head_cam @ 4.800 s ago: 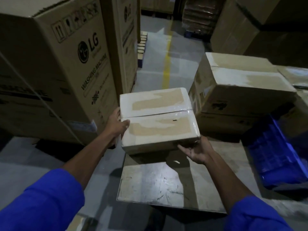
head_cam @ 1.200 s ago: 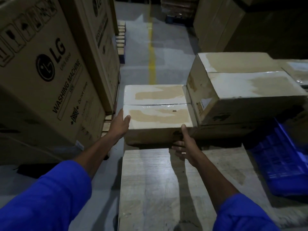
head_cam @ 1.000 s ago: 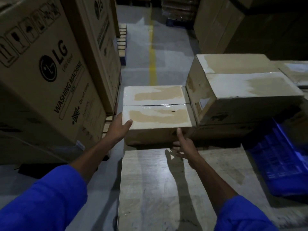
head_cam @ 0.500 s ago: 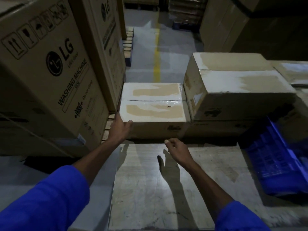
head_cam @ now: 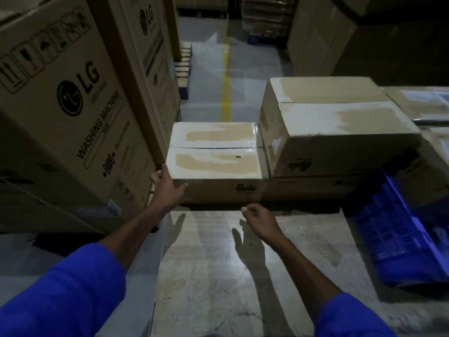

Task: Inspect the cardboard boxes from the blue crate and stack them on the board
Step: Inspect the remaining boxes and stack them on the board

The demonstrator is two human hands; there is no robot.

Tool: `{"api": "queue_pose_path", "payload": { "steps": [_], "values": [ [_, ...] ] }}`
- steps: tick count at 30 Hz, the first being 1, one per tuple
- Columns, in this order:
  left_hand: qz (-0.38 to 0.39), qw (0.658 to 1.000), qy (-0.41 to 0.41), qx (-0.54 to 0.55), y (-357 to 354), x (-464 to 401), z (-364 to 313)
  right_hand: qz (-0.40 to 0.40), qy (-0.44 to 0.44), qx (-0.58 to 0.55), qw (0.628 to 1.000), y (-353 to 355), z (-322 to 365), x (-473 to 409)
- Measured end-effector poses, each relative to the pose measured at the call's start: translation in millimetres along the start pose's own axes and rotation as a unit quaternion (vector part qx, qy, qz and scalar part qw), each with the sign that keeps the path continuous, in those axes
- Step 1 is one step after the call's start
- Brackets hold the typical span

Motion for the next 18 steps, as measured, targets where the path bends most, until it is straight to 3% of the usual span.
{"api": "queue_pose_path", "payload": {
  "steps": [6,10,14,18],
  "values": [
    [0.062,0.997,0.005,-0.035,2.9,8.1,-4.9,0.004,0.026,0.033,0.999,-12.6,15.2,-7.8],
    [0.099,0.990,-0.037,-0.092,-0.4,14.0,-0.7,-0.004,0.047,0.040,0.998,-12.9,28.2,-9.3],
    [0.019,0.951,-0.115,-0.288,2.2,28.7,1.9,-0.019,0.083,0.066,0.994,-13.6,34.9,-10.4],
    [-0.039,0.909,-0.150,-0.386,2.5,58.2,8.4,-0.028,0.146,0.155,0.977,-30.8,40.9,-10.4]
  ]
}}
Point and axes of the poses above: each hand's wrist, its own x-axis away from the middle knuckle, its own y-axis out of the back of the hand, z = x × y, the point moved 7 cm from there along -x, towards the middle knuckle, and after that the axes turned 8 degrees about -y, right-handed, at the moved point
